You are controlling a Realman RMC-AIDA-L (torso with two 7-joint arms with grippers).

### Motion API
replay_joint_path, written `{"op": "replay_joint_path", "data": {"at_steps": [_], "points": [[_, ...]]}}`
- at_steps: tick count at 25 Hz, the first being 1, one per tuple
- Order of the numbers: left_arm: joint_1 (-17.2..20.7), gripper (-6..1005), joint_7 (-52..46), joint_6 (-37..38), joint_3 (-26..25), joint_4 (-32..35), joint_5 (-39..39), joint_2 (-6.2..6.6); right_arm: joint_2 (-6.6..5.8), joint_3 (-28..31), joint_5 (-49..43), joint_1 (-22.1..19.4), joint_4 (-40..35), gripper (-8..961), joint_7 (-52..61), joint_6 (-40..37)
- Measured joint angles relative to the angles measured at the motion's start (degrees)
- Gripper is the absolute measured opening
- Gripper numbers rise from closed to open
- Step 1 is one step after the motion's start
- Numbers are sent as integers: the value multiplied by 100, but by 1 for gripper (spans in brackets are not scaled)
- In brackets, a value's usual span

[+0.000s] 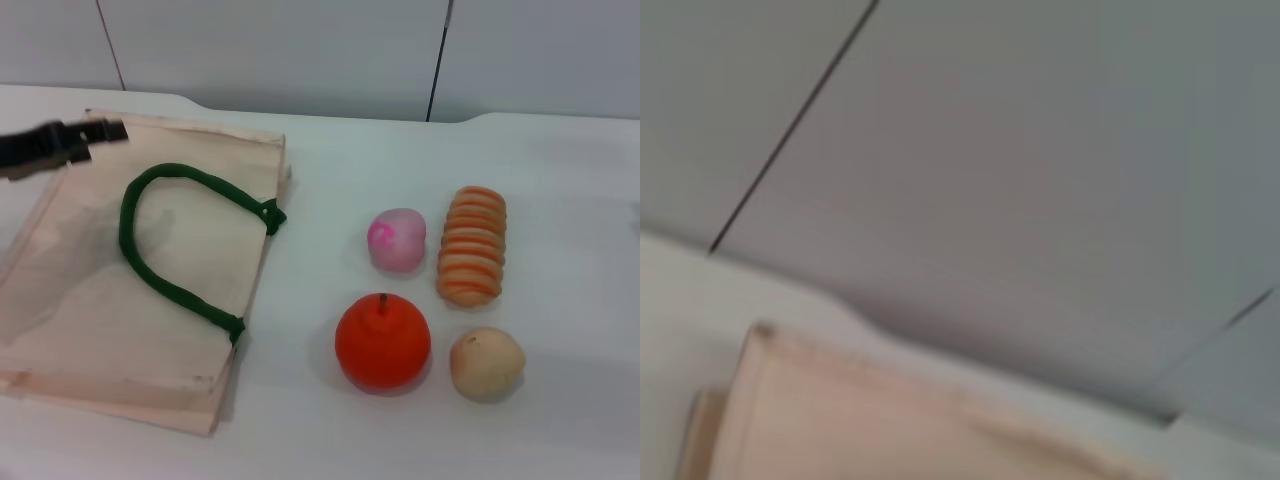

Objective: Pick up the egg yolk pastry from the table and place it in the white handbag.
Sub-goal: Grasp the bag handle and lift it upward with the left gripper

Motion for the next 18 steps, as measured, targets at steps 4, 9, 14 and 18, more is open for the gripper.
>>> {"op": "replay_joint_path", "data": {"at_steps": [4, 9, 14, 18], "points": [[-398, 811, -324, -238, 5, -18, 1159, 13, -2, -2, -1, 2, -1, 877, -9, -44], [-631, 812, -669, -313, 10, -28, 2010, 44, -3, -3, 1, -10, -18, 877, -17, -148], [-798, 812, -761, -383, 14, -43, 2513, 54, -2, -1, 2, -27, -41, 877, -17, -257], [-952, 809, -745, -559, 15, 193, 2678, 65, -3, 5, 2, -10, -45, 877, -18, -260]]}}
